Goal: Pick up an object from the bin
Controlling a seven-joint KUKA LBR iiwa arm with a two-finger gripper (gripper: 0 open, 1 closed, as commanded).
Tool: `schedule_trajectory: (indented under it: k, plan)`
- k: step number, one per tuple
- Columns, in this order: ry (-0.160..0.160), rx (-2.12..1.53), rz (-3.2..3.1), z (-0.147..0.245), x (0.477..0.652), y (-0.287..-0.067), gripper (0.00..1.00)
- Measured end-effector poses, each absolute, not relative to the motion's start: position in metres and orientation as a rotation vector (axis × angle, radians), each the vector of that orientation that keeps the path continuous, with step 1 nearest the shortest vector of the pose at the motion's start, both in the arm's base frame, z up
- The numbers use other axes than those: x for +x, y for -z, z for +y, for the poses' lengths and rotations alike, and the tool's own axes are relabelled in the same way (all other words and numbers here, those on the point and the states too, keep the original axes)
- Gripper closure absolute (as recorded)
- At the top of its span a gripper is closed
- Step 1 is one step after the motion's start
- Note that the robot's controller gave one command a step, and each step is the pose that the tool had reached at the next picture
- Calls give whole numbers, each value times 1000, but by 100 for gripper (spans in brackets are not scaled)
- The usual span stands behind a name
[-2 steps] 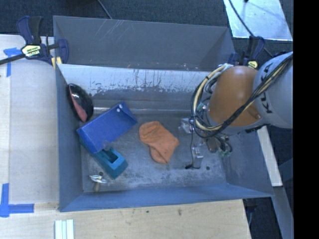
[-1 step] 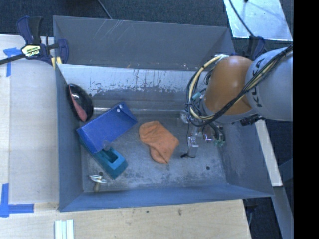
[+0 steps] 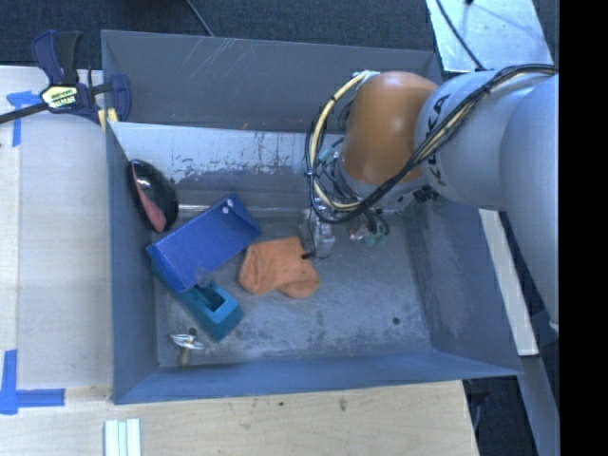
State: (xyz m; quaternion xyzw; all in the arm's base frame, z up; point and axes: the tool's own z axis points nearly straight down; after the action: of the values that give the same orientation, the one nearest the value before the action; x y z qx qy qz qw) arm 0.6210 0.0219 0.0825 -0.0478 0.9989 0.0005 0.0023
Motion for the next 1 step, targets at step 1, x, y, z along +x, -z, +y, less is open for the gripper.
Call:
schedule_trajectory:
  k: [1]
  plan:
    - [0, -150, 3134, 21, 621, -82, 0]
